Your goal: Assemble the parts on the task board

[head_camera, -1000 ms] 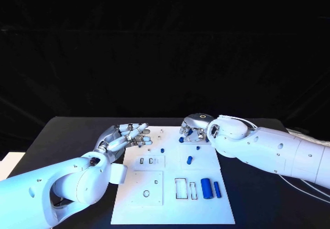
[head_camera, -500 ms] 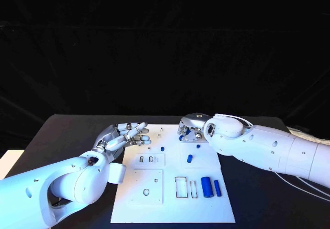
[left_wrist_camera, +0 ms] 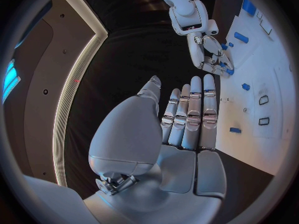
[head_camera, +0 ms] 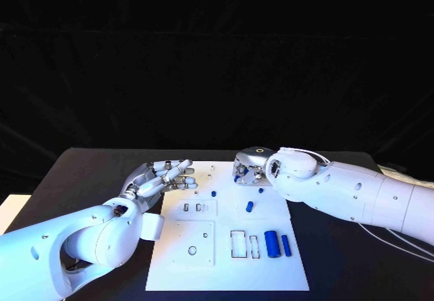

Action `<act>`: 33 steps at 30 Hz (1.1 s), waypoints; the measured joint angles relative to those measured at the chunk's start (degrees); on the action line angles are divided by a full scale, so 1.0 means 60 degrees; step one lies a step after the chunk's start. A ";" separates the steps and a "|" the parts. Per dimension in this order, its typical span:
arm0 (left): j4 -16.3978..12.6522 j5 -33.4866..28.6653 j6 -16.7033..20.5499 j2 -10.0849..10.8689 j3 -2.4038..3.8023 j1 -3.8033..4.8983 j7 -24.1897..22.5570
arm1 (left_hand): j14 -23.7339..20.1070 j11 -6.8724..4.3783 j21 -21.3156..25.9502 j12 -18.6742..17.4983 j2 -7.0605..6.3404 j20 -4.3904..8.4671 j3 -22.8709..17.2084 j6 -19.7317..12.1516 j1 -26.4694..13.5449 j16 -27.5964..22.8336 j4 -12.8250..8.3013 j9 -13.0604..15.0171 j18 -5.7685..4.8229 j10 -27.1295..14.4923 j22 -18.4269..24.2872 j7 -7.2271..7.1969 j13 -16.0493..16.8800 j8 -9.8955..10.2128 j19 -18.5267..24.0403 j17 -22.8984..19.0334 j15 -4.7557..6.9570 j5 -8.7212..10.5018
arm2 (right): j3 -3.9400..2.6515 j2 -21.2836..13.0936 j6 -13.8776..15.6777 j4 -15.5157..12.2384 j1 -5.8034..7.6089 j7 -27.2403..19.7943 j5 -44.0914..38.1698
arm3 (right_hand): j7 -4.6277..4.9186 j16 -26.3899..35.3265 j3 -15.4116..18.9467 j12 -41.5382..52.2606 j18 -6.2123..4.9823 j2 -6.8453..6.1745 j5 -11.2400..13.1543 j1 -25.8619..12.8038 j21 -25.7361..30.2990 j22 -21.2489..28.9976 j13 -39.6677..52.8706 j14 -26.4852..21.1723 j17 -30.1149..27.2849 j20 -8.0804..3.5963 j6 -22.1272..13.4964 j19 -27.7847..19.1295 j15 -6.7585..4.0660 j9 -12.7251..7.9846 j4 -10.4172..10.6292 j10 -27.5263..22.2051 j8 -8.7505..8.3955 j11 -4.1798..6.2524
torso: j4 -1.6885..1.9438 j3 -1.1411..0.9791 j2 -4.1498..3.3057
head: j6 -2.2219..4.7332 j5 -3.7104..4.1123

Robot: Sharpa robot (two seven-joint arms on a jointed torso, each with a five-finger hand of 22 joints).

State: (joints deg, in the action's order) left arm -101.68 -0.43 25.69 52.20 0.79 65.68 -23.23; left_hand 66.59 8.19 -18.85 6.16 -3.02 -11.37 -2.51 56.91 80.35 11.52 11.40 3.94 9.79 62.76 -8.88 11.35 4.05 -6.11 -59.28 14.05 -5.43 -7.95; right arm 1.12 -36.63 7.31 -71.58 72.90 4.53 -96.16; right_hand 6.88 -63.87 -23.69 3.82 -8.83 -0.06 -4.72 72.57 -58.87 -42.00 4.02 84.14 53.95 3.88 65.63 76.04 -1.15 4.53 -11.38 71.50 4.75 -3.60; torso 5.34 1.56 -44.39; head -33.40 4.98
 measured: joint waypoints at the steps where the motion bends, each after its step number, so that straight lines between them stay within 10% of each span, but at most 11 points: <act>1: 0.0000 0.0000 -0.0002 0.0000 0.0000 0.0000 0.0003 | 0.0000 0.0000 0.0000 0.0000 0.0000 0.0000 0.0000 0.0000 0.0000 0.0000 0.0000 0.0000 -0.0001 0.0000 0.0000 0.0000 0.0000 0.0000 0.0000 0.0000 0.0000 0.0000 | -0.0001 0.0000 0.0004 -0.0002 0.0002 0.0007 -0.0020 | -0.0001 -0.0048 -0.0081 0.0009 -0.0001 0.0021 0.0073 0.0068 -0.0096 -0.0105 0.0001 0.0000 0.0048 -0.0017 0.0041 0.0017 0.0000 0.0021 -0.0028 0.0023 0.0009 -0.0023 | 0.0005 0.0000 -0.0002 | -0.0003 0.0003; 16: -0.0005 0.0000 -0.0034 0.0015 0.0000 0.0005 0.0050 | 0.0000 0.0000 0.0000 -0.0036 0.0000 0.0000 -0.0023 0.0000 0.0000 -0.0038 -0.0022 0.0000 -0.0001 0.0000 0.0000 0.0000 0.0000 0.0044 0.0000 0.0026 0.0000 0.0000 | 0.0013 -0.0050 0.0296 -0.0128 -0.0014 0.0228 -0.0288 | 0.0014 -0.0144 -0.0499 -0.0028 -0.0001 0.0009 0.0184 0.0152 -0.0399 -0.0442 0.0004 0.0000 0.0030 0.0023 0.0114 -0.0023 0.0001 0.0070 -0.0048 0.0024 -0.0041 -0.0025 | 0.0067 0.0037 -0.0027 | 0.0004 0.0055; 33: 0.0003 0.0000 -0.0076 0.0026 0.0000 0.0008 0.0090 | 0.0000 0.0034 0.0000 -0.0036 0.0000 0.0000 -0.0023 0.0000 0.0000 -0.0038 -0.0022 0.0001 -0.0001 -0.0035 0.0001 0.0000 0.0001 0.0043 0.0000 0.0040 0.0000 0.0000 | -0.0057 0.0320 0.2112 -0.0158 -0.0014 0.0436 -0.0165 | 0.0044 -0.0144 -0.0535 -0.0085 -0.0001 0.0009 0.0222 0.0151 -0.0513 -0.0548 0.0001 0.0000 0.0079 0.0023 0.0083 -0.0022 0.0001 0.0051 -0.0012 0.0020 -0.0096 -0.0030 | 0.0152 0.0060 -0.0069 | 0.0116 0.0032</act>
State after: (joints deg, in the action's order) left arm -101.66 -0.43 25.23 52.35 0.79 65.72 -22.69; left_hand 66.59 8.39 -18.85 5.95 -3.02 -11.37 -2.64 56.91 80.35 11.30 11.27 3.94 9.79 62.55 -8.88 11.35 4.05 -5.85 -59.28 14.29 -5.43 -7.95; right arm 0.77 -34.71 19.98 -72.53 72.81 7.15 -97.15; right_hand 7.15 -64.73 -26.90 3.31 -8.83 0.00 -3.39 73.47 -61.95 -45.28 4.03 84.13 54.43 4.02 66.12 75.90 -1.14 4.84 -11.46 71.62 4.18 -3.77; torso 6.26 1.92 -44.80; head -32.70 5.17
